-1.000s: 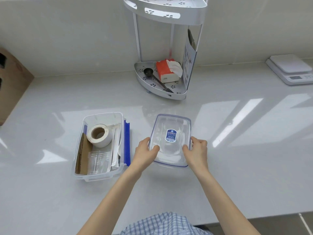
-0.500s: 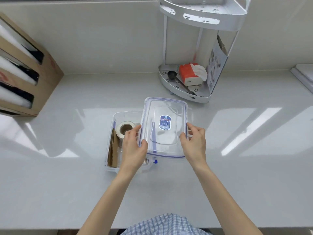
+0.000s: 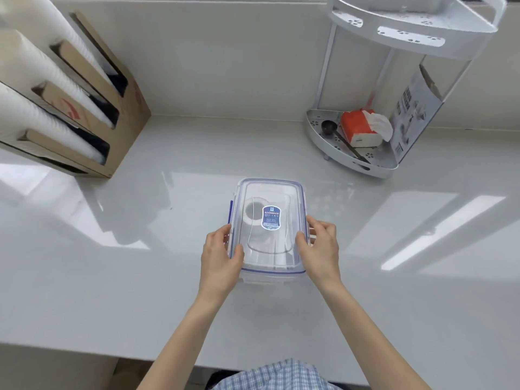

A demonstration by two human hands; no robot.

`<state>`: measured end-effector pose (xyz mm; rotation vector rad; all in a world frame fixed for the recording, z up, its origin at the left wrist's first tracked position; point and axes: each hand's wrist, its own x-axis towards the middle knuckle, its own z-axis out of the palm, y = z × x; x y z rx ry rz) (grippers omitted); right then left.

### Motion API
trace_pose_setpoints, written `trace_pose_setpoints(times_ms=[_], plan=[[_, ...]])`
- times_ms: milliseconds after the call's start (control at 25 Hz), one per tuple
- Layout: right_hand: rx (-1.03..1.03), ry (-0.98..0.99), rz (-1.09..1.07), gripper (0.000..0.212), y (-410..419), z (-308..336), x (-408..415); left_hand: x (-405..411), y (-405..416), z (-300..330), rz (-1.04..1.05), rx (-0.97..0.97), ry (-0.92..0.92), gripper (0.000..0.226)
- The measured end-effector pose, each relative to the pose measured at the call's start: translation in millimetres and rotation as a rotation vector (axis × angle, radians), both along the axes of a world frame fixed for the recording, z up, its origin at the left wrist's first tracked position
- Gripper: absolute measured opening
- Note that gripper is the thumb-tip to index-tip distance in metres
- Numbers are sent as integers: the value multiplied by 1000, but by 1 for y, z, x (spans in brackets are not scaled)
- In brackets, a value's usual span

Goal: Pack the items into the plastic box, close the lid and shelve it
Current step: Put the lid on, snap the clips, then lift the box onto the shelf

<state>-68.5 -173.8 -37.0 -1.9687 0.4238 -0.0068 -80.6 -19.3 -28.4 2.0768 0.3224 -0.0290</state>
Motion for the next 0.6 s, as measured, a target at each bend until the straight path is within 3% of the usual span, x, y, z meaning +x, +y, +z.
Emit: trace_pose_setpoints(times_ms=[600], plan=[[-68,38,58,46,5,-4,-1,14,11,-12,-17,1,59,40]])
